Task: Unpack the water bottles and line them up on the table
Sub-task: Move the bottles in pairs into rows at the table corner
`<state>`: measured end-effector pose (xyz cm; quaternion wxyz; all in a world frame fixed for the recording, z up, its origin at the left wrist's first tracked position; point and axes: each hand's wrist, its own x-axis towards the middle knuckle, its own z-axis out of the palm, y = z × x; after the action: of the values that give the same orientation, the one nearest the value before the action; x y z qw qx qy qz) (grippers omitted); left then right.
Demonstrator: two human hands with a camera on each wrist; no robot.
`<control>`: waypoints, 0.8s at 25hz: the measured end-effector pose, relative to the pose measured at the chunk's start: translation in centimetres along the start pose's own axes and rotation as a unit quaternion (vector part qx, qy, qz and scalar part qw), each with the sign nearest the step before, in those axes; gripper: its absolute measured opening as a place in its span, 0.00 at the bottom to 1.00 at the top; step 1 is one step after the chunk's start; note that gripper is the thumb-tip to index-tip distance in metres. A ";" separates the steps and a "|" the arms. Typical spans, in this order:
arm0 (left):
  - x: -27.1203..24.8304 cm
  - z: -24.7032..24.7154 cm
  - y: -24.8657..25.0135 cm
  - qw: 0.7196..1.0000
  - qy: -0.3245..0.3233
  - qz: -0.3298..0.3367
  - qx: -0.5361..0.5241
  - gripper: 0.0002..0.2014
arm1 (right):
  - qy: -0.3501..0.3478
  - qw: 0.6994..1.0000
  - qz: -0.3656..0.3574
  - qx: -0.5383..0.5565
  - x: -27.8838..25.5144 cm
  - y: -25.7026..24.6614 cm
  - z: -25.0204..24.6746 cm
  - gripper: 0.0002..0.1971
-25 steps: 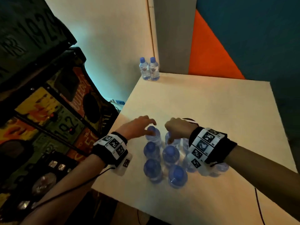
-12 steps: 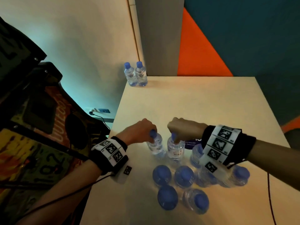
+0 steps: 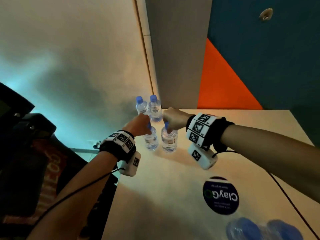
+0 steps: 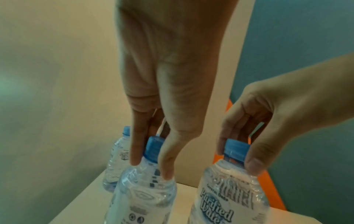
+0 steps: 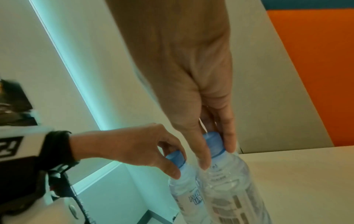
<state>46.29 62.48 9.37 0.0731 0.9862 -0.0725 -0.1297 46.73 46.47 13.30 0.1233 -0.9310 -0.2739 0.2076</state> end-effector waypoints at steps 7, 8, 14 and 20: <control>6.2 0.7 -3.5 0.997 0.021 -0.048 -0.063 0.11 | 0.028 0.998 0.015 0.059 9.9 1.4 1.6 0.05; 6.8 1.0 -3.7 0.996 0.024 -0.048 -0.066 0.13 | 0.033 0.997 0.010 0.068 10.8 1.7 2.0 0.09; 9.6 1.4 -5.2 0.992 0.050 -0.076 -0.090 0.12 | 0.066 0.997 0.018 0.022 13.8 3.1 1.8 0.21; 11.2 1.7 -6.5 0.991 0.055 -0.088 -0.081 0.12 | 0.062 0.998 0.006 0.012 15.2 3.6 1.6 0.08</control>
<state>57.36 66.78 3.89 0.1451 0.9851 0.0296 -0.0871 59.25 52.24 5.81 0.1496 -0.9423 -0.2573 0.1532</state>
